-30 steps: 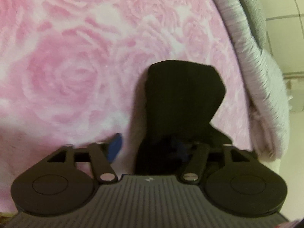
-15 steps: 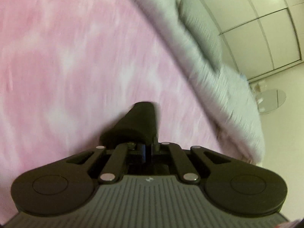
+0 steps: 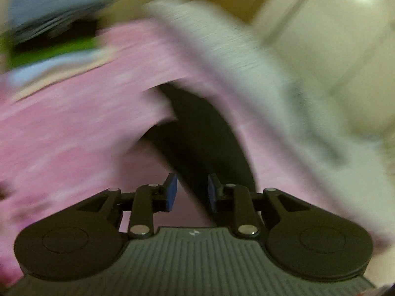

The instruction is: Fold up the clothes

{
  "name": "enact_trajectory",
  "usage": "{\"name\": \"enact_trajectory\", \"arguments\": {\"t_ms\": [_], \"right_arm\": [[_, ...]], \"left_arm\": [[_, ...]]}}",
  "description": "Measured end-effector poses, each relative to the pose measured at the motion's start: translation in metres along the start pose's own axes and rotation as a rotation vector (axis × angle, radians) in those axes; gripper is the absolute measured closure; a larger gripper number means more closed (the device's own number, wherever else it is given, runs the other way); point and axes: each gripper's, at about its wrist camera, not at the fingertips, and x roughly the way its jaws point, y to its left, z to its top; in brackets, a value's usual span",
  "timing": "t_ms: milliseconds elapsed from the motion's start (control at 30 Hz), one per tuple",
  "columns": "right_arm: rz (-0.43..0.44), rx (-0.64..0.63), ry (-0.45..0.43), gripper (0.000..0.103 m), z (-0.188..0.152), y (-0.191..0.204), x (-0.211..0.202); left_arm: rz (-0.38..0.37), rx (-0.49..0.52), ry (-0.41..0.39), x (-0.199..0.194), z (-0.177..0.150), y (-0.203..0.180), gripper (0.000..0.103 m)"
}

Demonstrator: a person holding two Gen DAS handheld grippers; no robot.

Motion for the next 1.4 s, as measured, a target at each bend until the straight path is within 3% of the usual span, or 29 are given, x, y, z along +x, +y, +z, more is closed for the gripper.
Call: {"name": "enact_trajectory", "arguments": {"t_ms": [67, 200, 333, 467, 733, 800, 833, 1000, 1100, 1200, 1400], "right_arm": [[-0.069, -0.014, 0.055, 0.057, -0.025, -0.001, 0.013], [-0.169, 0.054, -0.028, 0.057, -0.021, -0.033, 0.007], [-0.143, 0.137, -0.148, 0.057, 0.008, -0.062, -0.007], [-0.052, 0.167, -0.227, 0.057, 0.033, -0.081, -0.005], [-0.022, 0.126, -0.193, 0.057, 0.063, -0.087, 0.053], [-0.035, 0.061, -0.188, 0.089, 0.067, -0.079, 0.062], [-0.045, 0.033, -0.187, 0.092, 0.069, -0.074, 0.062], [-0.051, -0.066, -0.343, 0.094, 0.094, -0.058, -0.004], [-0.122, -0.108, -0.397, 0.094, 0.115, -0.063, -0.034], [-0.196, -0.067, -0.459, 0.093, 0.131, -0.079, -0.048], [-0.249, 0.126, -0.355, 0.089, 0.128, -0.12, -0.029]], "left_arm": [[0.07, -0.043, 0.08, 0.009, -0.026, 0.037, 0.082], [0.058, -0.072, 0.225, 0.019, -0.083, 0.058, 0.082], [-0.036, -0.059, 0.327, 0.032, -0.128, 0.029, 0.082], [-0.099, -0.048, 0.352, 0.036, -0.157, 0.004, 0.081], [-0.072, -0.063, 0.325, 0.033, -0.179, -0.011, 0.081], [-0.064, -0.07, 0.315, 0.032, -0.182, -0.015, 0.081], [-0.06, -0.071, 0.311, 0.031, -0.184, -0.017, 0.081], [-0.062, -0.06, 0.281, 0.023, -0.186, -0.024, 0.08], [-0.051, -0.069, 0.258, 0.021, -0.185, -0.02, 0.08], [-0.046, -0.102, 0.227, 0.021, -0.183, -0.011, 0.078], [-0.04, -0.2, 0.15, 0.04, -0.162, 0.013, 0.074]]}}
